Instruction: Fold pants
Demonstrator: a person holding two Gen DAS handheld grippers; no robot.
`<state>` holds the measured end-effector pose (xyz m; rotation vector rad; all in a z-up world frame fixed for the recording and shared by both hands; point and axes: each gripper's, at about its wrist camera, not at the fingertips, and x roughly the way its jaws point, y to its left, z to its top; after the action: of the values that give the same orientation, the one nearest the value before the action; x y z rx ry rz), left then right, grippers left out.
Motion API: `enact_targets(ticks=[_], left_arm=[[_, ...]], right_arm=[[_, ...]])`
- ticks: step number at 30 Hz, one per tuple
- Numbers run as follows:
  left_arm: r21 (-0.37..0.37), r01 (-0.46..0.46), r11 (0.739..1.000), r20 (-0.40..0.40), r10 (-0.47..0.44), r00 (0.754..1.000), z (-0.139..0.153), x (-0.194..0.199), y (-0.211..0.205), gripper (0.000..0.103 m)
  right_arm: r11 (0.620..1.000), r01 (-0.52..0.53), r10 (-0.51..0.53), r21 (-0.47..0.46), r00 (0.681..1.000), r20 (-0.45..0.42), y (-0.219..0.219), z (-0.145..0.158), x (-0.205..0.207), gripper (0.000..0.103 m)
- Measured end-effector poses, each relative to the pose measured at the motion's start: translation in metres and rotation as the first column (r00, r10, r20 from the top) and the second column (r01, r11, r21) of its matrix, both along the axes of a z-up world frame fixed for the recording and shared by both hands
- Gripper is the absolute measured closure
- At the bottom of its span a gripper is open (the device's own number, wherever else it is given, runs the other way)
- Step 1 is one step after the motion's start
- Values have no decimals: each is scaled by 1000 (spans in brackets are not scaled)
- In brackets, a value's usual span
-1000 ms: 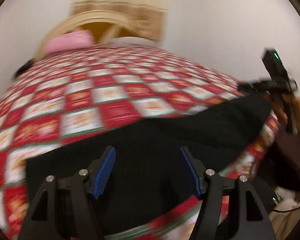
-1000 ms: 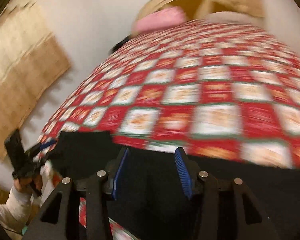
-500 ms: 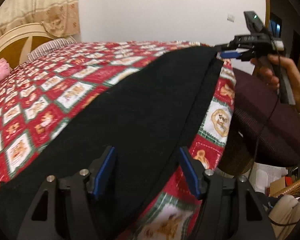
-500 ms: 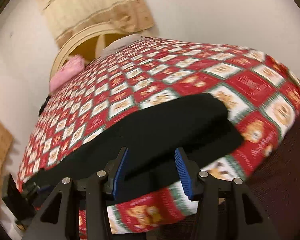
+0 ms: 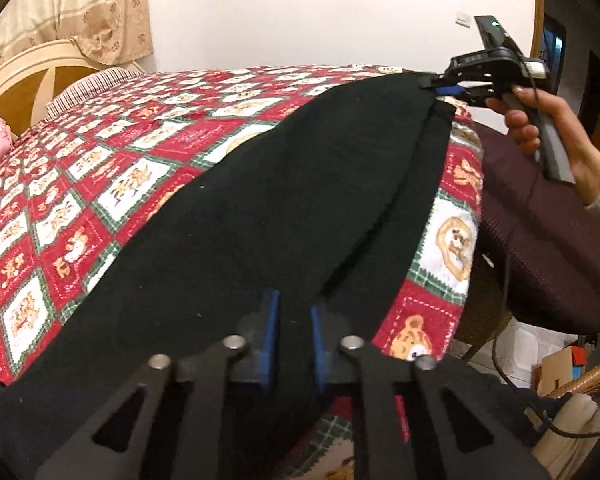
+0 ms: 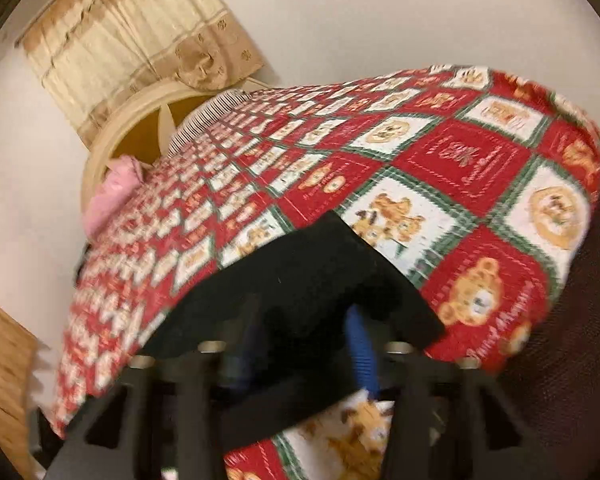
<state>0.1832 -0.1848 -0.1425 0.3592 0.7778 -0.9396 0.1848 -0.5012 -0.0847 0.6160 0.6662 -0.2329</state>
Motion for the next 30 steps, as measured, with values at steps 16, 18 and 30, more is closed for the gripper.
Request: enact_targets(ticks=[16, 18, 30], left_arm=[[-222, -8, 975, -121, -19, 992, 32, 9, 33, 96], [-188, 22, 982, -136, -49, 990, 16, 0, 24, 96], [-140, 44, 989, -170, -68, 983, -10, -7, 8, 96]], right_arm=[[964, -186, 235, -191, 931, 278, 25, 94, 14, 99], [968, -191, 227, -165, 943, 242, 15, 68, -4, 99], [988, 86, -73, -131, 992, 104, -40, 14, -56, 35]])
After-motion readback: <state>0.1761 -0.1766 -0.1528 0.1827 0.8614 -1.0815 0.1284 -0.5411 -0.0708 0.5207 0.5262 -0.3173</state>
